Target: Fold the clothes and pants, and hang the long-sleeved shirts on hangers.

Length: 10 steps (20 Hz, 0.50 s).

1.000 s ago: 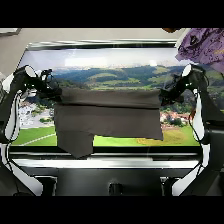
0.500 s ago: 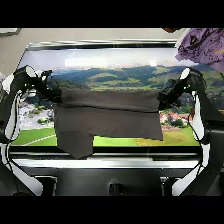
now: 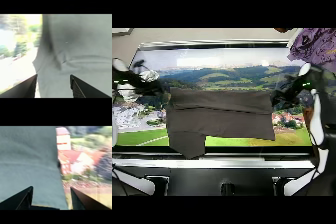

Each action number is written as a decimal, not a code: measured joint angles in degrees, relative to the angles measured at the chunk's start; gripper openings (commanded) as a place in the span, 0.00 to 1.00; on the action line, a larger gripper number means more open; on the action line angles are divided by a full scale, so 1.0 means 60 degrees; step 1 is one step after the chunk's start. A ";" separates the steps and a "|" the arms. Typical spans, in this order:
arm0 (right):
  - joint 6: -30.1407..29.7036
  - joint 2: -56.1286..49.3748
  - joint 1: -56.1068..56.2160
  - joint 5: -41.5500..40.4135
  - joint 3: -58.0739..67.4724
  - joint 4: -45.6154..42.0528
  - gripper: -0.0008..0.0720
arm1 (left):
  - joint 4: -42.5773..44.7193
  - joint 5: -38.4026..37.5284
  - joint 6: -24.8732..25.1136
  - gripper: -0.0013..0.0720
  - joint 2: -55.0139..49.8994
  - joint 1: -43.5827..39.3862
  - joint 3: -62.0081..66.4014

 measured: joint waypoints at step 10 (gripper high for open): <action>-0.2025 0.3974 -0.2809 -0.1927 -0.5799 0.2976 0.74 | -0.2659 0.1235 0.0659 0.67 0.5708 0.3687 -0.8717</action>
